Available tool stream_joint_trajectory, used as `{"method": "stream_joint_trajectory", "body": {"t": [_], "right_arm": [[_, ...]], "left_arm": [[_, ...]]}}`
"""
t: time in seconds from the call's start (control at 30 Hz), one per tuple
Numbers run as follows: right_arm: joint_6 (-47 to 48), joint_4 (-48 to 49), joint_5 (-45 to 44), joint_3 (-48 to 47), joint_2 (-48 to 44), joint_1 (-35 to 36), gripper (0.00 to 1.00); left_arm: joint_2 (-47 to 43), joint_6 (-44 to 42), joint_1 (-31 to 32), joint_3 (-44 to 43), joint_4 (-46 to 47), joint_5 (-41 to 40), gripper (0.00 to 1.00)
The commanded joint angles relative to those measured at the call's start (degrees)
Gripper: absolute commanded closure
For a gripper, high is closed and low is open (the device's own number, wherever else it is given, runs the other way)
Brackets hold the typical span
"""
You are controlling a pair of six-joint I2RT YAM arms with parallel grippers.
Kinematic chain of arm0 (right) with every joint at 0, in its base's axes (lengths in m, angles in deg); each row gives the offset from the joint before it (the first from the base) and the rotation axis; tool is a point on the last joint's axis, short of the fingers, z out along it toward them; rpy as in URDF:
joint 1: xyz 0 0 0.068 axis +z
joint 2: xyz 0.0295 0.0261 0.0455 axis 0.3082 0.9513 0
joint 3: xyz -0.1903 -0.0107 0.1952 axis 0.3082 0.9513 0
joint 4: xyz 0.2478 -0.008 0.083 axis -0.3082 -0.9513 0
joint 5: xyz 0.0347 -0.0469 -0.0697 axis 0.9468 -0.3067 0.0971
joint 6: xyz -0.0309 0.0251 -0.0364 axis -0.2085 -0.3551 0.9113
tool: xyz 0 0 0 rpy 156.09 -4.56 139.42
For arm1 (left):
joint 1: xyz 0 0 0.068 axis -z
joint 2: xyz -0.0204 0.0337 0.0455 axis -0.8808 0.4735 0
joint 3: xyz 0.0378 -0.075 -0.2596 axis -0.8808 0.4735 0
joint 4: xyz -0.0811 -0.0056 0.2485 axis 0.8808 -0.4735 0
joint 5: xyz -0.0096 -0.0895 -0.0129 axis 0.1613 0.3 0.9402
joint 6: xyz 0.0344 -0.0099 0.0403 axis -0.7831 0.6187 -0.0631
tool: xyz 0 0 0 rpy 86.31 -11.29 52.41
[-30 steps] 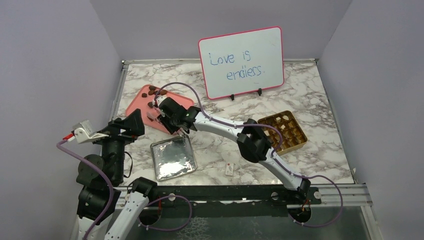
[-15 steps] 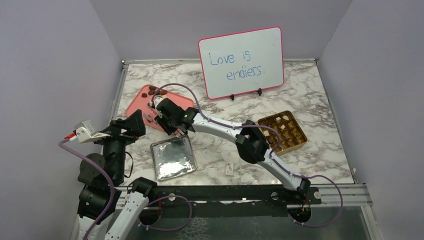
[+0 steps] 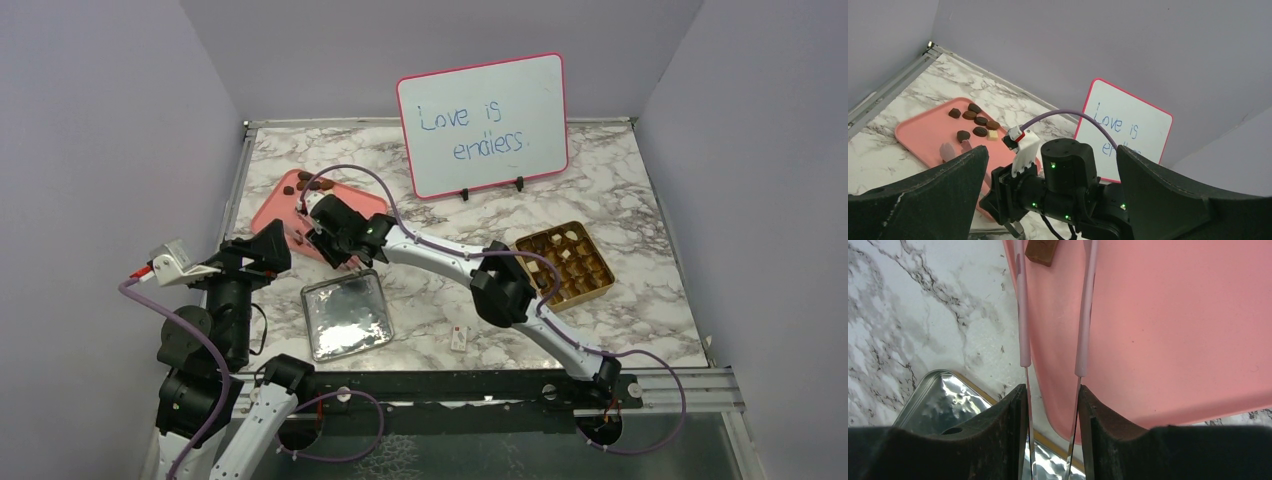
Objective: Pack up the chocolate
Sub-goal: Pick up the fake chocolate from the plate.
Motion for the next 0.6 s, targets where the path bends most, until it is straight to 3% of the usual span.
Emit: {"method": "stream_joint_trajectory", "body": {"t": [0.0, 0.27, 0.57], "right_arm": [[-0.6, -2.2, 1.7, -1.9, 1.9, 1.1, 0.56], [-1.3, -5.2, 0.5, -2.8, 3.1, 1.2, 0.57], [-2.2, -6.7, -1.9, -1.9, 1.8, 1.2, 0.7]], "left_arm": [[-0.9, -0.1, 0.1, 0.1, 0.6, -1.4, 0.01], [-1.0, -0.1, 0.2, -0.1, 0.6, -1.4, 0.01], [-1.3, -0.1, 0.2, 0.3, 0.5, -1.5, 0.01]]}}
